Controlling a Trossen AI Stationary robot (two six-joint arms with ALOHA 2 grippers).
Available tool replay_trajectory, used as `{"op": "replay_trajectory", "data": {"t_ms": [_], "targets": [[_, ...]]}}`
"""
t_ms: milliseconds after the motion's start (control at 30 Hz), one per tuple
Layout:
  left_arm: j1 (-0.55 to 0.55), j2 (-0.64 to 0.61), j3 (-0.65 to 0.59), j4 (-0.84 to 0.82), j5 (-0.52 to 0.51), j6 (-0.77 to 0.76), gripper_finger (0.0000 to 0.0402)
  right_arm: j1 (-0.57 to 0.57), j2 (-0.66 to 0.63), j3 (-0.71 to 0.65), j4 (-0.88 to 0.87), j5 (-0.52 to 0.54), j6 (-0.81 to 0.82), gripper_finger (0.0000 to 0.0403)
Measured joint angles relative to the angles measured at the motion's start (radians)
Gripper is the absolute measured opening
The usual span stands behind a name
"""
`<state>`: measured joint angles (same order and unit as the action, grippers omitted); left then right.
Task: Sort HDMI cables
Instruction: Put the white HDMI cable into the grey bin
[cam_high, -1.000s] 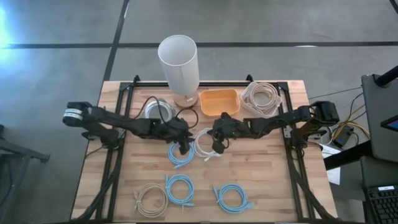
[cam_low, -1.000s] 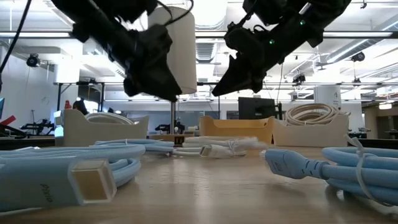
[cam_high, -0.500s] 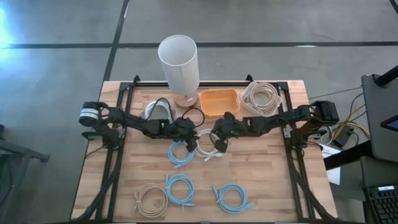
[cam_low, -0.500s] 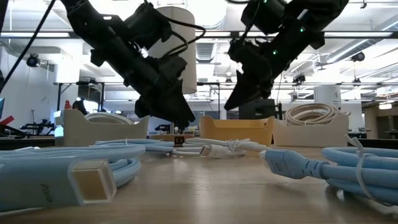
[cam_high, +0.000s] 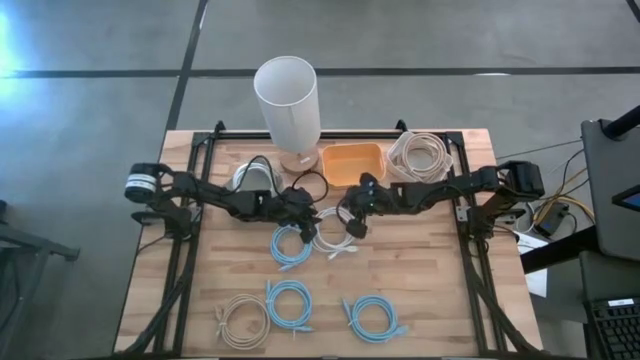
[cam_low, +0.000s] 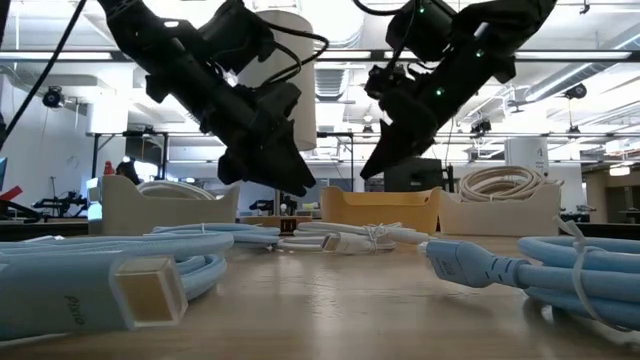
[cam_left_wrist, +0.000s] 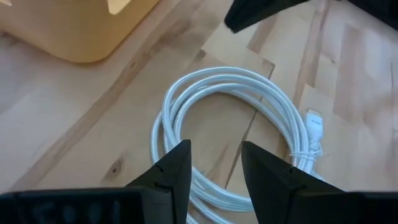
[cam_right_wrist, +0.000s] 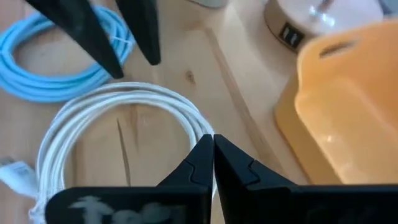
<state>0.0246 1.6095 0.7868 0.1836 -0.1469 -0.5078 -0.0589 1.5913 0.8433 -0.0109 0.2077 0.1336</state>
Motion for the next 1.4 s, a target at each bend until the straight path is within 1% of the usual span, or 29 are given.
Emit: {"op": "replay_trajectory", "data": {"t_ms": [200, 333, 500, 700, 767, 867, 933, 967, 1100, 1200, 1333, 1400], "targets": [[0.002, 0.078, -0.001, 0.028, -0.035, -0.028, 0.0135, -0.001, 0.000, 0.000, 0.024, 0.002, -0.021, 0.0008], [0.009, 0.145, 0.015, 0.078, -0.038, -0.028, 0.0135, -0.001, 0.000, 0.000, 0.023, 0.002, -0.007, 0.0008], [0.023, 0.224, 0.043, 0.089, -0.041, -0.025, 0.0135, -0.001, 0.000, 0.000, 0.023, 0.003, -0.006, 0.0008], [0.039, 0.285, 0.050, 0.104, -0.037, 0.007, 0.0134, 0.000, 0.000, 0.000, 0.023, 0.003, -0.006, 0.0008], [0.039, 0.300, 0.049, 0.101, -0.035, 0.019, 0.0125, 0.000, 0.000, 0.000, 0.023, 0.003, -0.007, 0.0008], [0.039, 0.312, 0.048, 0.094, -0.021, 0.027, 0.0081, 0.000, 0.000, 0.000, 0.023, 0.003, -0.006, 0.0009], [0.039, 0.312, 0.048, 0.094, -0.010, 0.050, 0.0040, 0.000, 0.000, 0.000, 0.023, 0.003, -0.006, 0.0009], [0.039, 0.311, 0.047, 0.091, -0.009, 0.066, 0.0026, 0.000, 0.000, 0.000, 0.023, 0.003, -0.006, 0.0009], [0.039, 0.284, 0.047, 0.089, -0.012, 0.080, 0.0028, 0.000, 0.000, 0.000, 0.023, 0.003, -0.007, 0.0009], [0.039, 0.238, 0.045, 0.082, -0.019, 0.081, 0.0036, 0.000, 0.000, 0.000, 0.022, 0.003, -0.007, 0.0009], [0.033, 0.141, 0.035, 0.007, -0.025, 0.127, 0.0028, 0.000, 0.000, 0.000, 0.021, 0.003, -0.006, 0.0009], [0.028, 0.070, 0.037, -0.030, -0.028, 0.149, 0.0023, 0.000, 0.000, 0.000, 0.020, 0.003, -0.006, 0.0009]]}}
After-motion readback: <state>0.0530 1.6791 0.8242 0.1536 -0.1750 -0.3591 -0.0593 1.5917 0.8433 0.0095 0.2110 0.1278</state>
